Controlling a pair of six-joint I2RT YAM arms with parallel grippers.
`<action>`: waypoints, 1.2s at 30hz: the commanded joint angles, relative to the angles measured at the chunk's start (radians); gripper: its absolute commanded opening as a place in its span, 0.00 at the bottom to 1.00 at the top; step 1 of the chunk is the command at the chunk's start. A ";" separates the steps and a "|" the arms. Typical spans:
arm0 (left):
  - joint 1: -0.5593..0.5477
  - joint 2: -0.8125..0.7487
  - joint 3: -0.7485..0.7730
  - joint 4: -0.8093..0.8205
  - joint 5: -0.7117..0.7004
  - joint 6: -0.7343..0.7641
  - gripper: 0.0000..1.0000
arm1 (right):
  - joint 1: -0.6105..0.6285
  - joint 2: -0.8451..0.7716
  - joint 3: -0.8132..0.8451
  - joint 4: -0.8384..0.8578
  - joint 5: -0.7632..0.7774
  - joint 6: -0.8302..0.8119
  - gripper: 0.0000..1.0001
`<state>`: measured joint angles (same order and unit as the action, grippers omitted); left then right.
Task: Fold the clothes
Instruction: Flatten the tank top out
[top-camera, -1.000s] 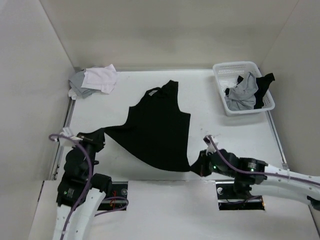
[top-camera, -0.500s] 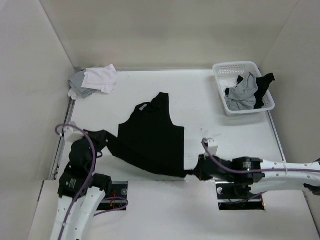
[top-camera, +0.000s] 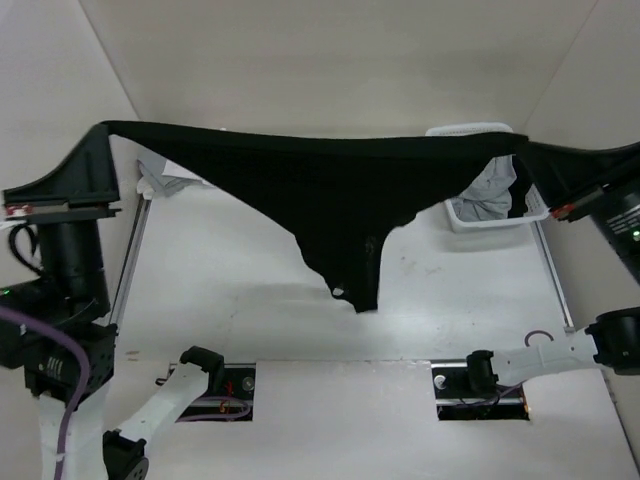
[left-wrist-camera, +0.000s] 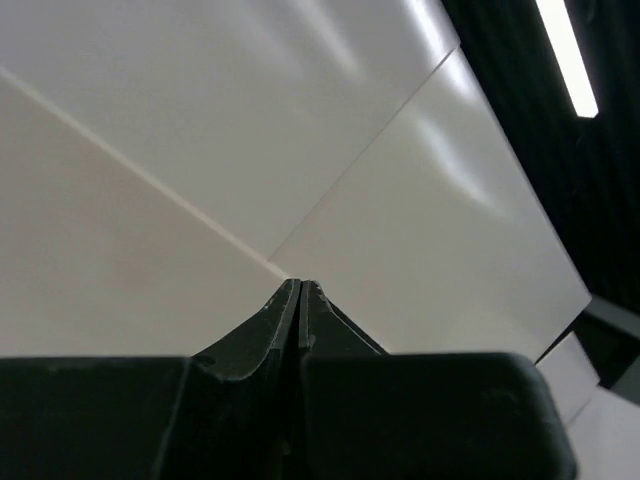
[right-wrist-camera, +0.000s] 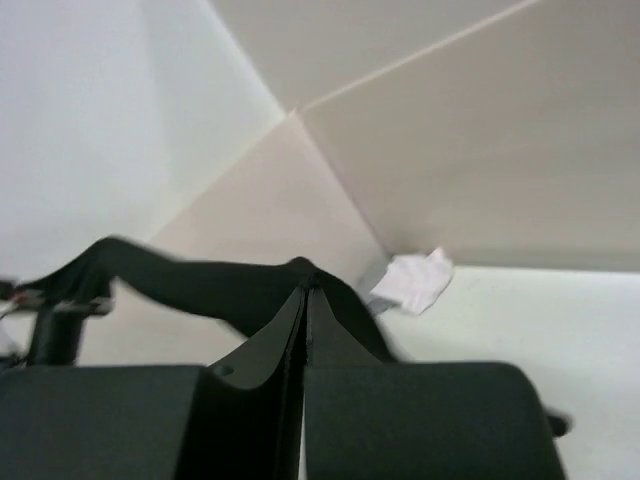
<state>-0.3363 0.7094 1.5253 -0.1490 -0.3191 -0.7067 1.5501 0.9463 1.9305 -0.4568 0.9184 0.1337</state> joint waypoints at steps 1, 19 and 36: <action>-0.005 0.053 0.042 0.035 -0.075 0.067 0.00 | 0.050 0.069 0.024 0.188 0.138 -0.351 0.00; 0.096 0.410 -0.268 0.120 -0.100 -0.019 0.00 | -0.952 0.316 -0.239 0.102 -0.771 0.144 0.00; 0.190 0.641 0.213 0.112 0.009 0.064 0.00 | -1.154 0.712 0.560 -0.171 -0.911 0.142 0.00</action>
<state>-0.1570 1.4021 1.7527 -0.0902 -0.3134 -0.6834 0.3939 1.7260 2.5523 -0.6334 0.0280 0.2703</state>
